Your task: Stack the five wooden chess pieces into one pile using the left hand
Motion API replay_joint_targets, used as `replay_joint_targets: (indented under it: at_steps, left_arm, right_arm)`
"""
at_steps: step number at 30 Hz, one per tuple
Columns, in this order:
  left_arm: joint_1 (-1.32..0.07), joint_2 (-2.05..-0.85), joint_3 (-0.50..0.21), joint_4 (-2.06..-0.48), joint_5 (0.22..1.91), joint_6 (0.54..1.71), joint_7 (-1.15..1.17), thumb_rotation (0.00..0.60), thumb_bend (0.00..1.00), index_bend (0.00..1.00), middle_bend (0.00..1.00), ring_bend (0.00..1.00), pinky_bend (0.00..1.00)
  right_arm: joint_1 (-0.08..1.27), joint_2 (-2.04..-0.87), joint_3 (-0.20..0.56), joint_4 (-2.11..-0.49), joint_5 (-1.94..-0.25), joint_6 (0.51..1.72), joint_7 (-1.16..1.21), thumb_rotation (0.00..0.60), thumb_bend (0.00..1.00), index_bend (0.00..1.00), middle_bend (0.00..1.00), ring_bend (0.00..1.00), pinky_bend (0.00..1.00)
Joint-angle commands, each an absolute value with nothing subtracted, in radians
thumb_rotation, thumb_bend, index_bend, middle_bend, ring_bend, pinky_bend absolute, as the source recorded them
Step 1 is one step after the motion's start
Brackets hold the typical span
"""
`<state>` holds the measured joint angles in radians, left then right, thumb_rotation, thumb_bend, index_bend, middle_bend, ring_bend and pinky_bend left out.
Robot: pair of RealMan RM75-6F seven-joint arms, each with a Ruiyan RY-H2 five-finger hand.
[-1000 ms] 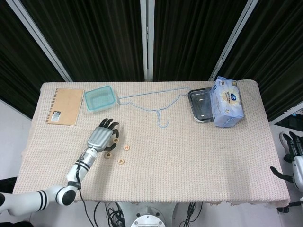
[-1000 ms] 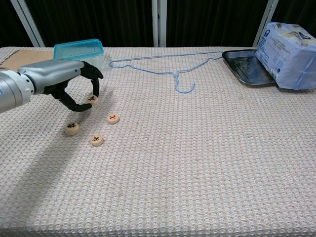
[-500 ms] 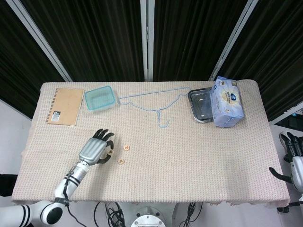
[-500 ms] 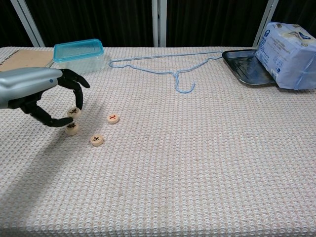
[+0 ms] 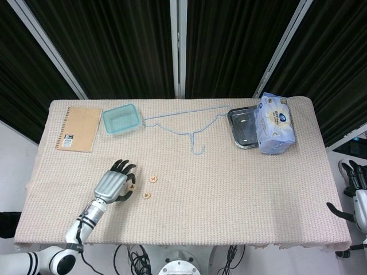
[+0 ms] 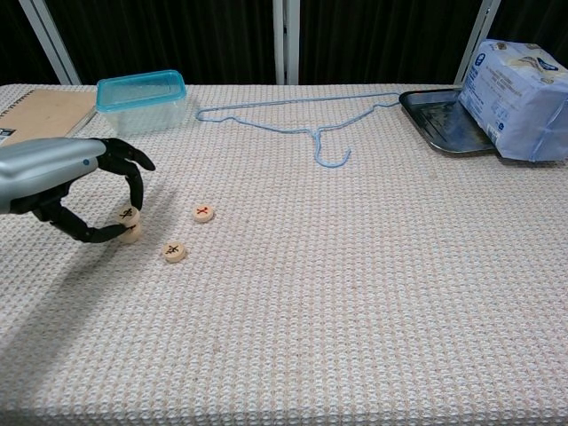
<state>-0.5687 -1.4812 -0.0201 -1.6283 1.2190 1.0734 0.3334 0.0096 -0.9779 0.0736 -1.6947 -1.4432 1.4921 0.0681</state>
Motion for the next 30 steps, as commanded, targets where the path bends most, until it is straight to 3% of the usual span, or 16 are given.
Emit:
replay_joint_targets:
  at_steps: [1, 30]
  left_arm:
    - [-0.566, -1.488, -0.020, -1.617, 1.215, 1.069, 0.337, 0.600, 0.32, 0.51, 0.12, 0.00, 0.00]
    - [-0.553, -1.508, -0.030, -1.584, 1.234, 1.047, 0.319, 0.600, 0.32, 0.48, 0.12, 0.00, 0.00]
  right_arm:
    - [0.010, -0.977, 0.073, -1.695, -1.443, 1.490, 0.068, 0.600, 0.08, 0.00, 0.00, 0.00, 0.00]
    - [0.012, -0.972, 0.067, -1.697, -1.449, 1.483, 0.064, 0.600, 0.08, 0.00, 0.00, 0.00, 0.00]
